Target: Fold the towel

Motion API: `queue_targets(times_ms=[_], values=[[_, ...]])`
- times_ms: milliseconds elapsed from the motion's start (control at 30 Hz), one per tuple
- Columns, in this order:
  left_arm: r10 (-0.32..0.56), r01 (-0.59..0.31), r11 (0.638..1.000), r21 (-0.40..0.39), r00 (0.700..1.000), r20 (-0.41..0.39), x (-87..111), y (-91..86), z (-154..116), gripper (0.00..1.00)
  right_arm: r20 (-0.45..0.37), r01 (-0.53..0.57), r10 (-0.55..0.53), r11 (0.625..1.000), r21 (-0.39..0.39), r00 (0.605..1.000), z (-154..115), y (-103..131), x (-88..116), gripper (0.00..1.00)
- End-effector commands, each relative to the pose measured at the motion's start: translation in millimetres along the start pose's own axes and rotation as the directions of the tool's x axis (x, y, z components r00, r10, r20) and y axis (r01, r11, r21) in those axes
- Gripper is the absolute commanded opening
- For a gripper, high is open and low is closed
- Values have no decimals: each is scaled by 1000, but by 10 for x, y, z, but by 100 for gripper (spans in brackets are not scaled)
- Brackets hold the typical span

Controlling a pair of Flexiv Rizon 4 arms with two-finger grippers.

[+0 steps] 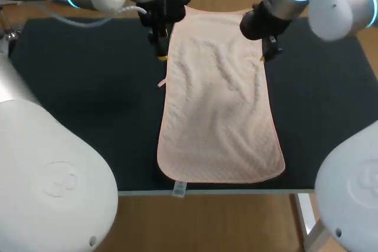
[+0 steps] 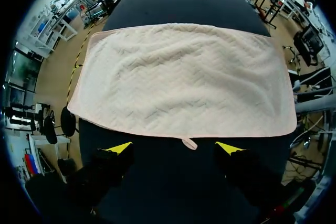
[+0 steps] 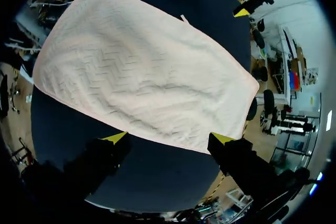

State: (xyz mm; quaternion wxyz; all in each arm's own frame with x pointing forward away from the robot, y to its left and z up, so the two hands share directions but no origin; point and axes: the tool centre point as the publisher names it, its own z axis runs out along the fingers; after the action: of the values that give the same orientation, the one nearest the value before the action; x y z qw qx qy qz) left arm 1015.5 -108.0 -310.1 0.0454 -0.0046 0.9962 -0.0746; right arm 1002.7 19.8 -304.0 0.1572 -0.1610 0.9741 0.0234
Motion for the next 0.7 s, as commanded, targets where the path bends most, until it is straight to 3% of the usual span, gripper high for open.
queue_targets(times_ms=[33, 367, 600, 700], values=[[4, -3, 996, -88, 1000, 3, -21, -46, 105, 100, -41, -82, 100, 947, 310, 994, 126, -22, -53, 100], [-6, 6, 997, -75, 1000, 10, -48, -73, 251, 100, -34, -202, 220, 938, 281, 975, 333, -176, 5, 100], [11, -10, 999, -42, 1000, 25, 13, -133, 472, 100, -43, -273, 291, 931, 242, 956, 488, -295, 110, 100], [-3, 3, 999, -44, 1000, -4, 51, -122, 610, 100, -44, -286, 302, 933, 216, 952, 555, -317, 148, 100]])
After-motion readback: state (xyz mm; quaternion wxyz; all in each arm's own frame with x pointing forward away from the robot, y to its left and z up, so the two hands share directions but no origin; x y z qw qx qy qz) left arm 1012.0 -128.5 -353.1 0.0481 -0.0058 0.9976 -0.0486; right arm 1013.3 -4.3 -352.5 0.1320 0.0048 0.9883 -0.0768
